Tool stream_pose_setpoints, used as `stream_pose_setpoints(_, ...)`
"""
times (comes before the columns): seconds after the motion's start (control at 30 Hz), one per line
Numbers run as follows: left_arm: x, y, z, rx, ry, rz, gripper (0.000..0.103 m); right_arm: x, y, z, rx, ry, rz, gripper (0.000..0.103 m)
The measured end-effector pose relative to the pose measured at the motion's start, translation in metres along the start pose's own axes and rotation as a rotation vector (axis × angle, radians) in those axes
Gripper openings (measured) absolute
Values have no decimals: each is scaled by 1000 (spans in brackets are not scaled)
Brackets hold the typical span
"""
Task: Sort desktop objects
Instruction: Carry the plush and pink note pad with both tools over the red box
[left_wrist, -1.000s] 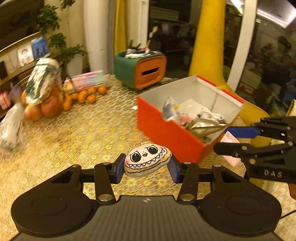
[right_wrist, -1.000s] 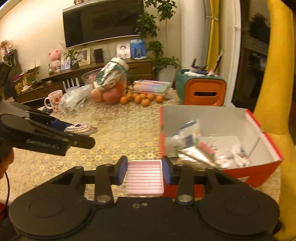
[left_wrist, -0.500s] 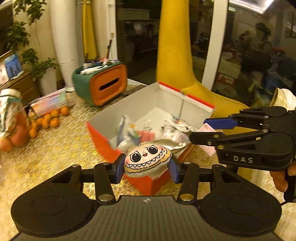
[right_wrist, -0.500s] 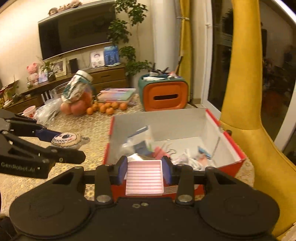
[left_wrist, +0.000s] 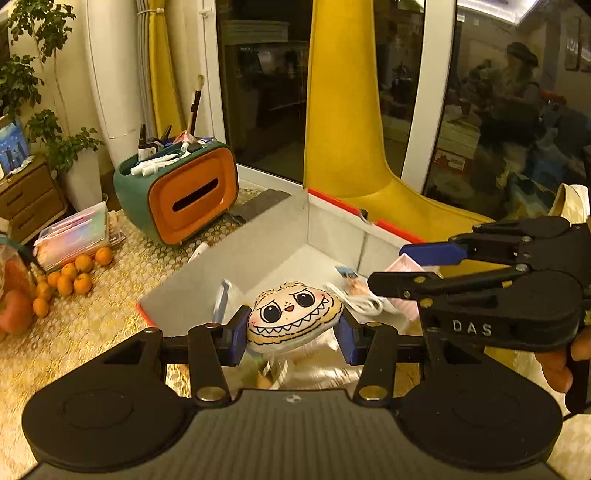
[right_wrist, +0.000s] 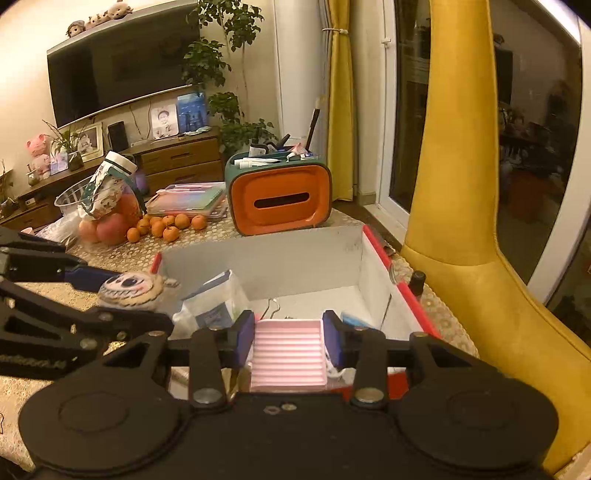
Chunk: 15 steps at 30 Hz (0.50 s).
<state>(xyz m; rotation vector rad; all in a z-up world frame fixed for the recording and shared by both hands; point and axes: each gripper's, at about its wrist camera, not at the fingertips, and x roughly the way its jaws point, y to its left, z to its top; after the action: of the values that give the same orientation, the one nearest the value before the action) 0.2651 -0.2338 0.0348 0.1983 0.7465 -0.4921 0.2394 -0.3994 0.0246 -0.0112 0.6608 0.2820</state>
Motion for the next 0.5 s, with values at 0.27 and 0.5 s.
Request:
stream_pose_setpoints(0.27,54,14,18,35,68,-5,47,43,-15,6,12,52,-20,39)
stream_pose_setpoints(0.5,98,21,15,39,152,-10,47,79,-30,5,50,123,-39,39)
